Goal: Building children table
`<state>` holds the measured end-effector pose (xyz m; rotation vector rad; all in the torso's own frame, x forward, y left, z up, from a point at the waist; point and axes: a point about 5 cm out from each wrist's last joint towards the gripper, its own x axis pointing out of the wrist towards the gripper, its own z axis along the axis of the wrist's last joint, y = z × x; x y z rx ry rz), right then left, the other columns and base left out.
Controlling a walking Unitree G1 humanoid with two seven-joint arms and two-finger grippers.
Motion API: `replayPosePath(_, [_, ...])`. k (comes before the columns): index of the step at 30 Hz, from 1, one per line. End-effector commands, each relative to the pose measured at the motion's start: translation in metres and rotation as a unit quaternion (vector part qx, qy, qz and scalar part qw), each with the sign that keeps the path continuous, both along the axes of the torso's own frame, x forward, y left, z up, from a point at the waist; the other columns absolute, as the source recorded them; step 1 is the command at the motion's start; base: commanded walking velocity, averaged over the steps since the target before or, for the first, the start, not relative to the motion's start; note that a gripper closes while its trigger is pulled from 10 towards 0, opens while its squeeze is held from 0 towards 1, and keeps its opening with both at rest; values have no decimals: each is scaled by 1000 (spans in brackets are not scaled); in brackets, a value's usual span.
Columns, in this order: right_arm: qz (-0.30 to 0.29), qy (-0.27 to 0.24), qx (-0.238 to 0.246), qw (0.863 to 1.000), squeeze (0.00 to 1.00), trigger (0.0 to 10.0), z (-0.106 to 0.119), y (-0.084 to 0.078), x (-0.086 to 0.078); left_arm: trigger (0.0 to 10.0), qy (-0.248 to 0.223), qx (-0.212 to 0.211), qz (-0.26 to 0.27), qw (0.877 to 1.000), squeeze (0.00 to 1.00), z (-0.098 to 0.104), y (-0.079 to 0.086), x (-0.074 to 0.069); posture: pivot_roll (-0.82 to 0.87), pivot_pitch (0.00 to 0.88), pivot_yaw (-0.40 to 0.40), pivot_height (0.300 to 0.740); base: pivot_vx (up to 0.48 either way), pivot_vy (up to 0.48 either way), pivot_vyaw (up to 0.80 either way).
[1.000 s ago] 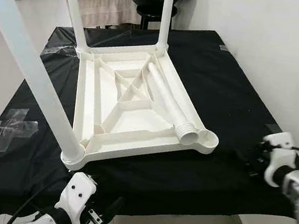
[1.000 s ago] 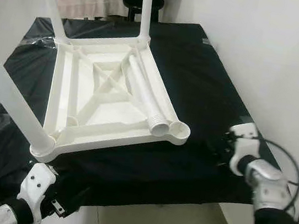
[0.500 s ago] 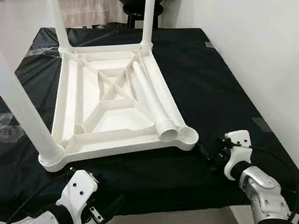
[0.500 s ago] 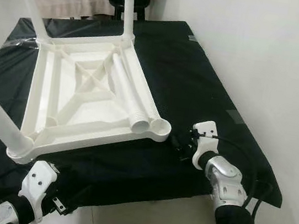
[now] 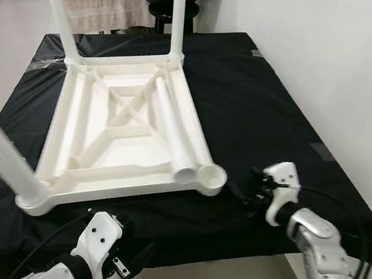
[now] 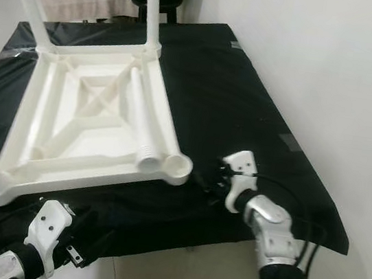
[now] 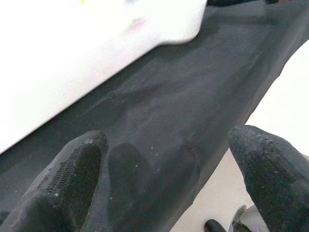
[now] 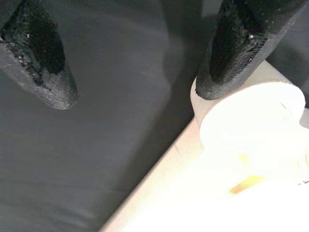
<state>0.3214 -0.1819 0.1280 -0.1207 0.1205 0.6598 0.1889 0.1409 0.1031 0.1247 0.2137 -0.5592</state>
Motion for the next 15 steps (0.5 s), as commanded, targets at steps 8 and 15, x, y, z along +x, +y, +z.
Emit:
replayPosePath(8, [23, -6, -2, 1000, 0, 10000, -3, 20, -1, 10000, 12, 9, 3, 1000, 0, -7, 1, 0, 22, 141, 0, 740, 0, 0, 0])
replayPosePath(15, [-25, -17, -36, 999, 0, 10000, 9, -19, 4, 10000, 18, 9, -6, 1000, 0, -9, 1, -4, 15, 141, 3, 740, 0, 0, 0])
